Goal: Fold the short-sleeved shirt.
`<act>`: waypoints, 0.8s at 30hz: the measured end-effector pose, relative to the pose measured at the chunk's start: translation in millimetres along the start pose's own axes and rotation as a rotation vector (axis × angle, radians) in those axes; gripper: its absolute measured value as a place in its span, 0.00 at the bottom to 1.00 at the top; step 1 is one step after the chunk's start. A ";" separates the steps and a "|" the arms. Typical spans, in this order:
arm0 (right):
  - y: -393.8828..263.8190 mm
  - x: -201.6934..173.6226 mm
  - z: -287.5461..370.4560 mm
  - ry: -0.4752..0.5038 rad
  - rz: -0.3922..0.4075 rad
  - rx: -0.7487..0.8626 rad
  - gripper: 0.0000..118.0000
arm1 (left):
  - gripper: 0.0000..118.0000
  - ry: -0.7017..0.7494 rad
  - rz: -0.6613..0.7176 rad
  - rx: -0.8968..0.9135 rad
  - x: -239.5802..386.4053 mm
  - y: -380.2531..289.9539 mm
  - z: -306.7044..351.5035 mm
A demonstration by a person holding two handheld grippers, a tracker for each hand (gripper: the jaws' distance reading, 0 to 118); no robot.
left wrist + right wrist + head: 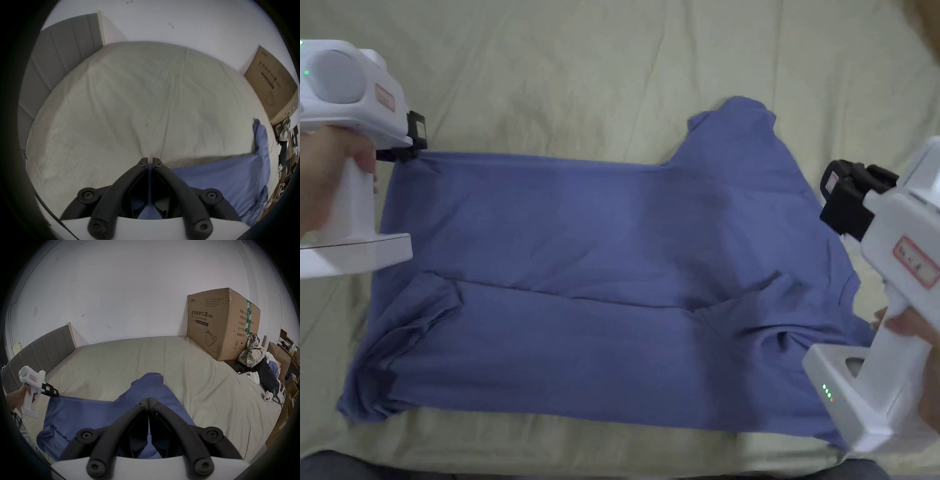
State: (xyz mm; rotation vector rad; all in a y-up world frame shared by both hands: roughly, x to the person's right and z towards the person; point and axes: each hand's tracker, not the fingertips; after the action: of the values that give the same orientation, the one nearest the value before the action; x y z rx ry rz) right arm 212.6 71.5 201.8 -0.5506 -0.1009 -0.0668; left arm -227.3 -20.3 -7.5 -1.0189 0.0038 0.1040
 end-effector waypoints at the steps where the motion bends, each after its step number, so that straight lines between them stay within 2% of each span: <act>1: 7.3 6.7 -3.5 0.006 -0.008 -0.011 0.00 | 0.00 -0.030 0.007 0.023 -2.4 -1.5 8.6; 4: 36.5 18.9 -31.5 0.017 0.003 -0.091 0.00 | 0.00 -0.056 0.021 0.086 -1.4 -10.2 40.2; 5: 43.0 24.1 -41.4 0.013 0.018 -0.094 0.05 | 0.00 -0.061 0.019 0.101 -0.5 -11.8 46.0; 6: 50.7 27.4 -53.8 -0.002 0.044 -0.124 0.24 | 0.00 -0.063 0.013 0.103 0.5 -12.7 50.9; 7: 58.3 31.0 -68.4 -0.014 0.045 -0.167 0.63 | 0.00 -0.068 0.011 0.111 2.0 -12.3 53.3; 8: 64.2 36.2 -82.7 -0.009 0.039 -0.204 0.88 | 0.00 -0.071 0.013 0.118 2.7 -12.8 56.0; 9: 67.0 42.4 -97.4 0.000 0.032 -0.266 0.88 | 0.00 -0.072 0.013 0.119 3.3 -12.7 58.1; 11: 68.4 49.3 -126.5 -0.021 0.031 -0.360 1.00 | 0.00 -0.069 0.008 0.127 4.0 -14.0 62.5; 14: 60.8 59.3 -163.9 -0.089 0.048 -0.464 0.98 | 0.00 -0.063 0.000 0.127 4.3 -15.7 63.9; 18: 32.1 69.5 -208.3 -0.153 0.021 -0.595 0.98 | 0.00 -0.065 0.017 0.115 16.6 -18.8 67.3; 21: 13.6 68.6 -227.6 -0.148 0.023 -0.621 0.82 | 0.00 -0.059 0.009 0.108 14.3 -19.3 62.0; 24: 0.8 69.9 -243.0 -0.174 0.003 -0.648 0.56 | 0.00 -0.059 0.016 0.100 17.0 -22.4 63.7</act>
State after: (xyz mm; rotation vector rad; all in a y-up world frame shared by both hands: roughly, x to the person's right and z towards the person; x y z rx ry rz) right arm 300.9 -58.0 3.4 -1.2039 -0.2523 -0.0480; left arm -211.3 23.7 44.1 -0.9161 -0.0363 0.1476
